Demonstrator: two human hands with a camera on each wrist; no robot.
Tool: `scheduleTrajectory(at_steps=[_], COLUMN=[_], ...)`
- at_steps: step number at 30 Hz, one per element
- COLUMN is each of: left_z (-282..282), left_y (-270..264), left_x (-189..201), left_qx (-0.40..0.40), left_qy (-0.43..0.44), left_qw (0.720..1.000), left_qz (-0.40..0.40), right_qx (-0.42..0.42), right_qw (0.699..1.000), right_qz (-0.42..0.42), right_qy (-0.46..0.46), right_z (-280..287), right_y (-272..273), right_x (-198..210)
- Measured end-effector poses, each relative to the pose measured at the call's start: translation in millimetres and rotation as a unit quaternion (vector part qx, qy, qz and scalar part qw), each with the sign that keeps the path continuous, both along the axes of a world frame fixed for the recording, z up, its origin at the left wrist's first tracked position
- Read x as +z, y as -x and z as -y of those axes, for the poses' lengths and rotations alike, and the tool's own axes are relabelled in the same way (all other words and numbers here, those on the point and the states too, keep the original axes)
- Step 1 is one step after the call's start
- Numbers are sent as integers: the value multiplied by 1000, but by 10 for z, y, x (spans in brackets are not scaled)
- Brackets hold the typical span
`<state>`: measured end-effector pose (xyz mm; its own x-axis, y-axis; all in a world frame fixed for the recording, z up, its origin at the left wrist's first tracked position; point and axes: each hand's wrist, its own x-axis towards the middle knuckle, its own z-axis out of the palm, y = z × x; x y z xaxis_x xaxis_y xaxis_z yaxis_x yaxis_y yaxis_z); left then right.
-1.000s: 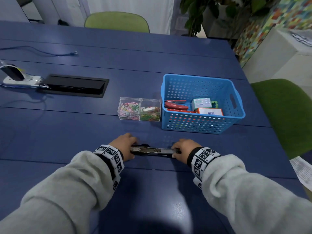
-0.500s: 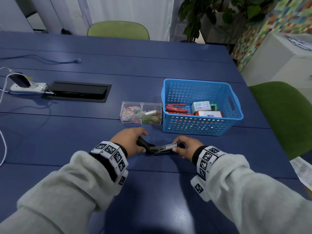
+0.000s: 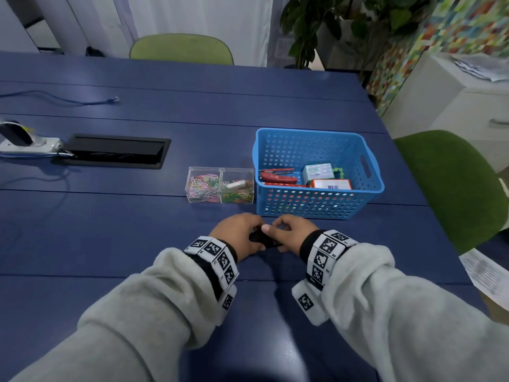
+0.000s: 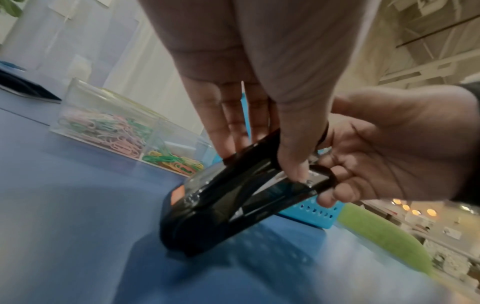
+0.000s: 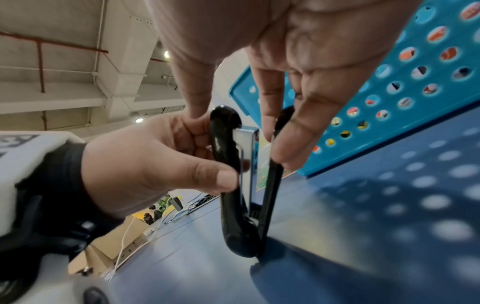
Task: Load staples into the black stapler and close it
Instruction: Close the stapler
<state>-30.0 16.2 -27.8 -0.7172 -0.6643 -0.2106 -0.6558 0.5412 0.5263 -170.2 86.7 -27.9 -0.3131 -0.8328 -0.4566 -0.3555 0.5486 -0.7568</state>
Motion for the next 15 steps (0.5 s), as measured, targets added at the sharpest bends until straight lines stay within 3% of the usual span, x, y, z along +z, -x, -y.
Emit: scheduleTrajectory(at_steps=[8,15], left_z=[-45,45], left_y=[53,-371], left_x=[-94,-114], left_qx=[-18,119], left_qy=[-11,-151], left_qw=[999,981], left_qz=[35,-39], right_qx=[-34,-102], right_qw=[999,982], right_qz=[36,152], right_qy=[0,42], right_z=[-33,-210], right_y=[52,342], right_x=[-96,290])
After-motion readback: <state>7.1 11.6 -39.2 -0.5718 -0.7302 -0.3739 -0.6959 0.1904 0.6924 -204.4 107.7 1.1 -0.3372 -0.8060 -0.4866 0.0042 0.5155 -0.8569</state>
